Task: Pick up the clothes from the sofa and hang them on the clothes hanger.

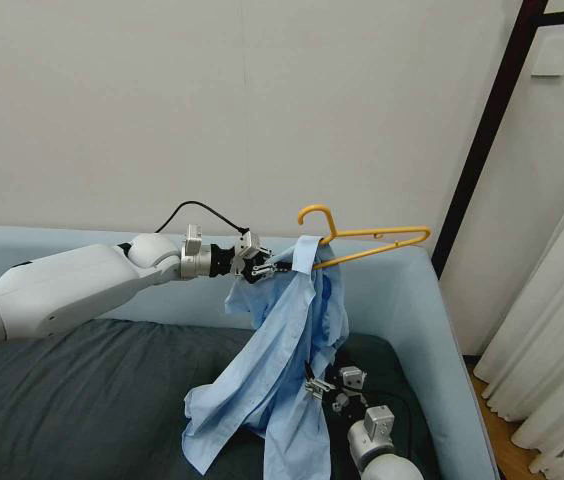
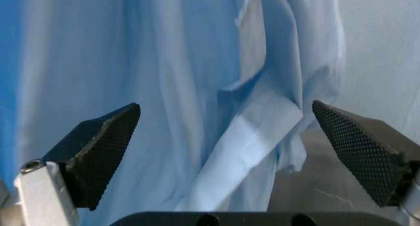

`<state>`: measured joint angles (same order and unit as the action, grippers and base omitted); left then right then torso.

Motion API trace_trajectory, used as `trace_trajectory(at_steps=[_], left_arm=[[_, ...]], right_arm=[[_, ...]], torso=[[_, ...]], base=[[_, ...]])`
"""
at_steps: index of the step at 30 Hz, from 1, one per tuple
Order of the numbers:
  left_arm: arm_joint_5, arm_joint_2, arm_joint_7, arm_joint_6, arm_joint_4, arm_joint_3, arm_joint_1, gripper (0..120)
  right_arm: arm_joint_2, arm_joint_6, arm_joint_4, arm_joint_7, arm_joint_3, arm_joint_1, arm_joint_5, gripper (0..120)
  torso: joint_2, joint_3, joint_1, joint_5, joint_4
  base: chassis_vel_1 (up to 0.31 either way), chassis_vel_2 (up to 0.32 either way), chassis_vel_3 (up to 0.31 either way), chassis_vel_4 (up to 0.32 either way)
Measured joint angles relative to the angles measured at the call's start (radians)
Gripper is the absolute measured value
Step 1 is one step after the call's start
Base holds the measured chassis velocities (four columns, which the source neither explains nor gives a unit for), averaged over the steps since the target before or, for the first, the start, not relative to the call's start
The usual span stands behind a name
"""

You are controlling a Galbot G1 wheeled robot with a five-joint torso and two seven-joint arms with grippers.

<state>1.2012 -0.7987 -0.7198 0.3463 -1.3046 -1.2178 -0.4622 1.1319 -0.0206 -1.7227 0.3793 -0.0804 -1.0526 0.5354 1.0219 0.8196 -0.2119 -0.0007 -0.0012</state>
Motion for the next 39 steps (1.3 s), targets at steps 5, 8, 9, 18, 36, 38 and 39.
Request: trace_trajectory(at_steps=[5,8,9,18,36,38,39], left_arm=[[0.020,0.017,0.007,-0.010,-0.033,-0.023,-0.018,1],[0.024,0.022,0.011,-0.013,-0.047,-0.027,-0.021,1],[0.027,0.023,0.015,-0.014,-0.053,-0.027,-0.021,1],[0.033,0.020,0.025,-0.025,-0.066,-0.030,-0.020,1],[0.020,0.024,0.041,-0.028,-0.087,-0.015,0.011,1],[0.016,0.024,0.041,-0.028,-0.088,-0.017,0.011,1],[0.004,0.024,0.041,-0.028,-0.088,-0.018,0.011,1]], right_arm=[[0.004,-0.033,0.031,0.023,0.010,0.010,0.009,100],[0.001,-0.042,0.031,0.026,0.023,0.013,0.031,100],[0.001,-0.043,0.028,0.026,0.025,0.014,0.041,100],[0.031,-0.057,0.024,0.032,0.014,0.024,0.047,75],[0.034,-0.113,0.051,0.051,-0.002,0.005,-0.060,8],[0.033,-0.110,0.047,0.054,0.001,0.007,-0.051,3],[0.031,-0.108,0.044,0.055,0.005,0.008,-0.042,0]], torso=[[0.000,0.000,0.000,0.0001,0.0001],[0.000,0.000,0.000,0.0000,0.0001],[0.000,0.000,0.000,0.0000,0.0000],[0.000,0.000,0.000,0.0000,0.0001],[0.000,0.000,0.000,0.0001,0.0001],[0.000,0.000,0.000,0.0002,0.0000],[0.000,0.000,0.000,0.0002,0.0001]], base=[[0.000,0.000,0.000,0.000],[0.000,0.000,0.000,0.000],[0.000,0.000,0.000,0.000],[0.000,0.000,0.000,0.000],[0.000,0.000,0.000,0.000],[0.000,0.000,0.000,0.000],[0.000,0.000,0.000,0.000]])
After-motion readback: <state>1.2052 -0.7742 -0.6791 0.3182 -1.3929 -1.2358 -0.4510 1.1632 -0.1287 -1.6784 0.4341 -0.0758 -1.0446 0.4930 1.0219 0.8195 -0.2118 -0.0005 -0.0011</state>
